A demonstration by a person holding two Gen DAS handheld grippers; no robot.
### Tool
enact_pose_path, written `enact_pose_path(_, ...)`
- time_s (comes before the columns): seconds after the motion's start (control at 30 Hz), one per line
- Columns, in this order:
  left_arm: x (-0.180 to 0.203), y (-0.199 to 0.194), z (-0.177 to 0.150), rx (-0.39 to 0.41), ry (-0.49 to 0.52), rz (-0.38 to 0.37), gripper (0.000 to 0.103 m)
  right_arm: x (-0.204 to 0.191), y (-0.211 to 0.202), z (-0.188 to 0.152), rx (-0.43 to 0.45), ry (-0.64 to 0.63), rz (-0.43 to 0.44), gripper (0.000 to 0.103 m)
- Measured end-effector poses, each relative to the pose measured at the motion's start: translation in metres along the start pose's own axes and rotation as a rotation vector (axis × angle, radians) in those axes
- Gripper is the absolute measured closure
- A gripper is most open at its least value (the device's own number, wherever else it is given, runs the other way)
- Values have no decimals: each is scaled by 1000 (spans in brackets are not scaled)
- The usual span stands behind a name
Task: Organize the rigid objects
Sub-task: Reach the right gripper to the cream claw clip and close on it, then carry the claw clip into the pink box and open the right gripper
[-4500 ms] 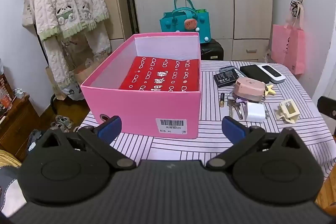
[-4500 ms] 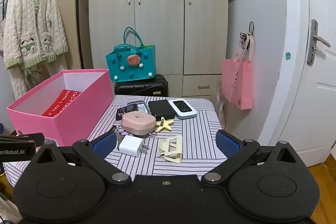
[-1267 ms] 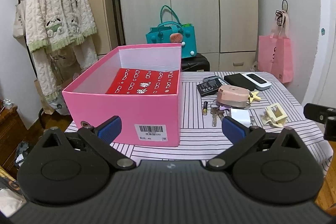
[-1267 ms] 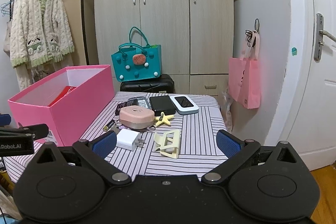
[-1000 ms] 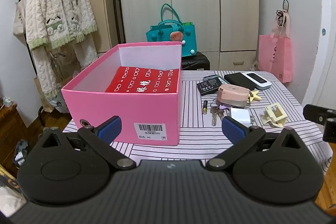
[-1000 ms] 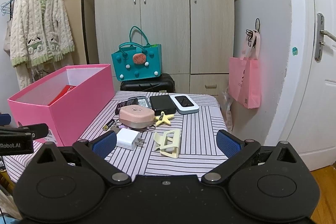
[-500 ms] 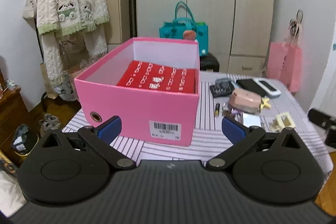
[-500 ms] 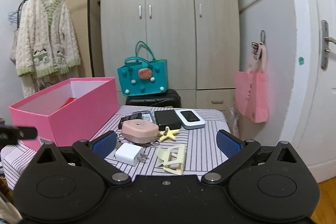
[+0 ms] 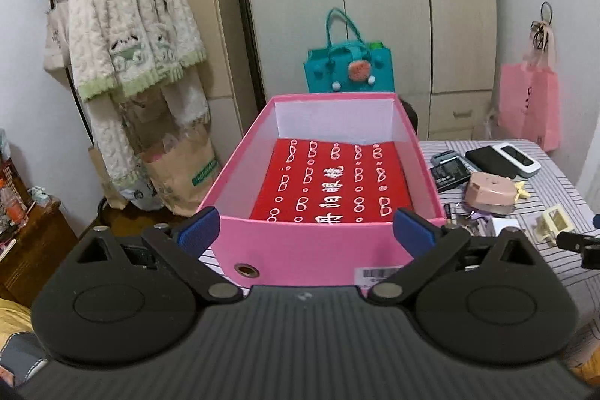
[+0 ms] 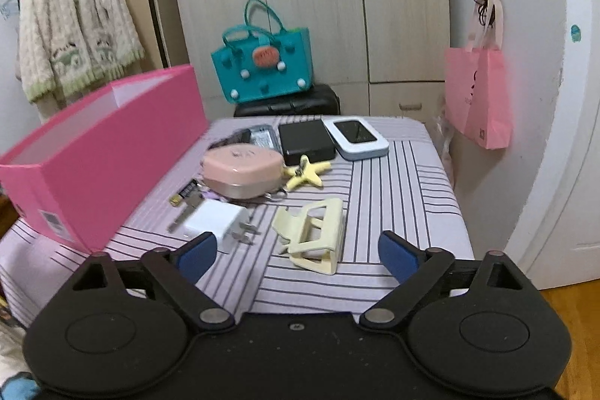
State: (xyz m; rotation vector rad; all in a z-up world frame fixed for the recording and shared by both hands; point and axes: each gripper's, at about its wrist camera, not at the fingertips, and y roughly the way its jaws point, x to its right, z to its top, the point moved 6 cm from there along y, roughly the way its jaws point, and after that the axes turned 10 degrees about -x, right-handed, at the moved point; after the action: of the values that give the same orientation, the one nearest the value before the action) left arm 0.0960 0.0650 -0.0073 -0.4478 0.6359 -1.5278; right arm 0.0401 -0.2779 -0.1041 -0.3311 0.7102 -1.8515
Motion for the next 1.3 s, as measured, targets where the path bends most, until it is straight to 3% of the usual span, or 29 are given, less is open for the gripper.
enact_pose_path(0.23,-23,21,36,-21,69,78,5,7,30,10,-65,-14,-16,28)
enact_pose_path(0.33,-38,43,50,-63,78,98,5,6,38,14,-81,-32,-24,47)
enact_pose_path(0.53,-55,78,70,-117,180,129,8,2,48,21,-97,-79,-71,49)
enact_pose_path(0.67,-59,107,79,-217,215,65,22,5,55,22,-129,-48,-77,48)
enact_pose_path(0.83,-58,139,85,-253,283,60,38,5,54,32,-139,-42,-75,49)
enact_pose_path(1.0,-68,162,89,-273,219,27,38,1,47,52,-137,-21,-19,50)
enact_pose_path(1.1,-69,168,86,-275,245,27,51,-11,37,68,-109,-29,22,50)
enact_pose_path(1.17,-67,173,83,-288,291,45,82,-22,29,79,-85,-42,53,50)
enact_pose_path(1.23,-66,176,82,-315,283,3,95,-33,23,91,-63,-58,84,50)
enact_pose_path(1.3,-66,176,81,-316,268,-1,95,-46,17,102,-39,-83,121,50)
